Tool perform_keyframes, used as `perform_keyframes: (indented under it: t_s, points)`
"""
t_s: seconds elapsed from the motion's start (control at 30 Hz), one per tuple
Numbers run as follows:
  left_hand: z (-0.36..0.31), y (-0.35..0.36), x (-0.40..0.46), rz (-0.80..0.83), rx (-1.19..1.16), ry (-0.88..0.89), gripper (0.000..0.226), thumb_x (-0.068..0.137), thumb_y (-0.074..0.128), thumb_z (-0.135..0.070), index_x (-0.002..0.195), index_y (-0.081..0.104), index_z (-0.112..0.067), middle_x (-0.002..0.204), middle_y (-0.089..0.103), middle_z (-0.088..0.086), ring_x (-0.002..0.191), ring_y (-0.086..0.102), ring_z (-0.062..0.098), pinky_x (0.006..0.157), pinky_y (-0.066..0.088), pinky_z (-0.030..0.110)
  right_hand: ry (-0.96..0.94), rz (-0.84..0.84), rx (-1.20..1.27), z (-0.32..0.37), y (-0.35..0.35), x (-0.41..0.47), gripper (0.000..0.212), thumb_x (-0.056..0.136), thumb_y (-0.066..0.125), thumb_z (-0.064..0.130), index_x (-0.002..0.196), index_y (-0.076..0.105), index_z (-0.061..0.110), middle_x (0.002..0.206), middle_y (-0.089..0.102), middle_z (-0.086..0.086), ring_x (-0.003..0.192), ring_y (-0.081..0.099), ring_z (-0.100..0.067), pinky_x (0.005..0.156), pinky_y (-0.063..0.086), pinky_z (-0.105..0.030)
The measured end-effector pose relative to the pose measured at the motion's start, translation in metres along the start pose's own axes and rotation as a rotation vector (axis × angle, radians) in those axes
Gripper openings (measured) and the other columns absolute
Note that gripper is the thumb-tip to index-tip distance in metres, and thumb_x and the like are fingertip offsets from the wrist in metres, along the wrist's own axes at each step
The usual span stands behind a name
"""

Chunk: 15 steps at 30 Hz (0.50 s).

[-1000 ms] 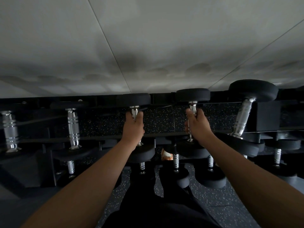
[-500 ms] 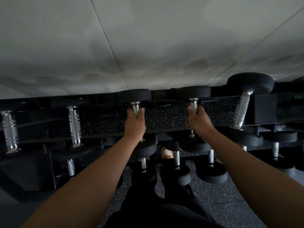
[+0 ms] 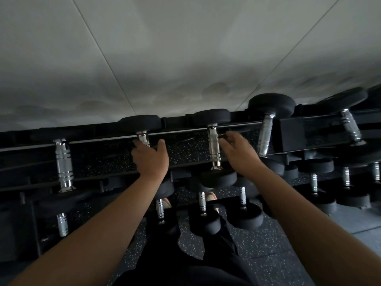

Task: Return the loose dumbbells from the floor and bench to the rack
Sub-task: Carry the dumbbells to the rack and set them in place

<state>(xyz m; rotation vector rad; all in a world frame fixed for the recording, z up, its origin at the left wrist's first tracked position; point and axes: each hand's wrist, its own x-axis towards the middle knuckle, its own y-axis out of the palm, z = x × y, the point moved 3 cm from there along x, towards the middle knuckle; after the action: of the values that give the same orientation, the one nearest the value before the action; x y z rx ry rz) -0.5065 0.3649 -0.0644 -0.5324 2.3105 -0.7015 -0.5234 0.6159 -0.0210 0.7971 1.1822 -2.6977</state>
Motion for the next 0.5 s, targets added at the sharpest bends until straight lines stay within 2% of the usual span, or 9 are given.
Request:
perform_keyframes:
  t_s: [0.13, 0.27, 0.37, 0.5]
  points:
    - [-0.02, 0.016, -0.042, -0.072, 0.173, 0.225, 0.077, 0.094, 0.055, -0.038, 0.154, 0.019, -0.006, 0.159, 0.013, 0.025, 0.147, 0.011, 0.038, 0.118, 0.017, 0.054, -0.049, -0.087, -0.03, -0.018, -0.053, -0.005, 0.052, 0.097, 0.051, 0.05, 0.141, 0.048, 0.022, 0.135, 0.058, -0.005, 0.118, 0.057, -0.023, 0.098, 0.046, -0.038]
    - [-0.043, 0.057, -0.083, 0.029, 0.25, 0.456, 0.071, 0.095, 0.045, -0.047, 0.153, 0.025, -0.013, 0.161, 0.01, 0.019, 0.149, 0.004, 0.034, 0.12, 0.011, 0.053, 0.01, -0.087, -0.001, -0.057, -0.089, 0.003, 0.052, 0.098, 0.049, 0.049, 0.14, 0.047, 0.02, 0.135, 0.057, -0.006, 0.112, 0.058, -0.022, 0.086, 0.043, -0.034]
    - [-0.056, 0.09, -0.111, 0.117, 0.307, 0.553, 0.069, 0.097, 0.038, -0.05, 0.155, 0.022, -0.017, 0.164, 0.004, 0.011, 0.151, 0.0, 0.029, 0.121, 0.008, 0.049, 0.054, -0.041, 0.061, -0.084, -0.102, 0.014, 0.05, 0.097, 0.05, 0.05, 0.135, 0.049, 0.017, 0.12, 0.064, -0.004, 0.099, 0.062, -0.02, 0.08, 0.046, -0.034]
    - [-0.056, 0.126, -0.123, 0.172, 0.5, 0.579, 0.065, 0.099, 0.032, -0.051, 0.155, 0.019, -0.022, 0.166, 0.001, 0.003, 0.151, 0.0, 0.025, 0.12, 0.008, 0.056, 0.087, 0.049, 0.14, -0.102, -0.106, 0.037, 0.057, 0.095, 0.05, 0.055, 0.138, 0.045, 0.018, 0.122, 0.063, -0.003, 0.102, 0.063, -0.021, 0.092, 0.051, -0.043]
